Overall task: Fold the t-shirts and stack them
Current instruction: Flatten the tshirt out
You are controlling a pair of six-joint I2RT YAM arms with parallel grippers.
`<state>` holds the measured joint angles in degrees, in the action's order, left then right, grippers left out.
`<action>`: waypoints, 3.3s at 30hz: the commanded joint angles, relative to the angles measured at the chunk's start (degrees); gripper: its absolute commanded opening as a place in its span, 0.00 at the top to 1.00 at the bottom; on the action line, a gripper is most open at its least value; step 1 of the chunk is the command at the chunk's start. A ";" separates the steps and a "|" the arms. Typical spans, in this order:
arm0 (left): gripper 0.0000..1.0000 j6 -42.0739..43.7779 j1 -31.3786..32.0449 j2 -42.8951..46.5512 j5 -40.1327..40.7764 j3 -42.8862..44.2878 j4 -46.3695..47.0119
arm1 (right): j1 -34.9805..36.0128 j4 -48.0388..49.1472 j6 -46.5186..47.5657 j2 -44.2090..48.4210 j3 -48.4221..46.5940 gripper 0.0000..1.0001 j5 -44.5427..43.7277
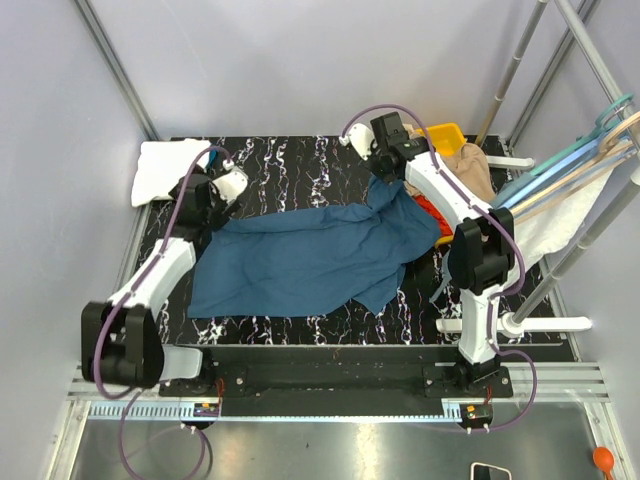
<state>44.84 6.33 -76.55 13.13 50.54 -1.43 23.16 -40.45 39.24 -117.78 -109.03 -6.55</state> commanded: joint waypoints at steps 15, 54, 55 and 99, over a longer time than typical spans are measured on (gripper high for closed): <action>0.03 4.82 1.06 10.01 -11.55 -8.97 -17.73 | 0.57 6.52 -1.98 2.13 -4.68 1.00 -4.70; 0.02 5.17 1.06 17.31 -6.54 -10.99 -20.01 | 14.54 -2.70 -3.38 30.84 38.07 0.05 9.95; 0.02 5.43 1.06 17.23 -6.27 -11.08 -20.10 | 14.81 -3.32 -4.34 32.42 39.76 0.08 10.93; 0.02 4.56 1.06 18.98 -6.89 -16.09 -21.07 | 21.76 12.58 -3.38 21.01 58.85 0.37 12.96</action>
<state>49.69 7.55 -59.33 6.83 35.75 -23.83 46.48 -32.21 33.69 -92.29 -51.18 7.40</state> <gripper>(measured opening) 0.983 0.682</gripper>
